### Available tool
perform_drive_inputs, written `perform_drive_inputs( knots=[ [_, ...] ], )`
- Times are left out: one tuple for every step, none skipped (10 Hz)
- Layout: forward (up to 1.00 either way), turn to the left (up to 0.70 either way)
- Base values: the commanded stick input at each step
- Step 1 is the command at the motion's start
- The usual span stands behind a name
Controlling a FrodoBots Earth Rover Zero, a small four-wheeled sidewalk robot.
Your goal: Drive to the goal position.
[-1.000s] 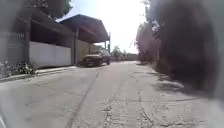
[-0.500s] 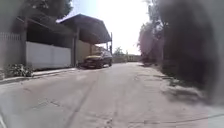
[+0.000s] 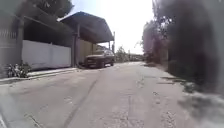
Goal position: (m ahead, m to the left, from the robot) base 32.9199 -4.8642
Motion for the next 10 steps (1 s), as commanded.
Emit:
perform_drive_inputs(
  knots=[
    [1.00,0.04],
    [1.00,0.04],
    [1.00,0.04],
    [1.00,0.04],
    [1.00,0.04],
    [1.00,0.04],
    [1.00,0.04],
    [1.00,0.04],
    [1.00,0.04],
    [1.00,0.04]
  ],
)
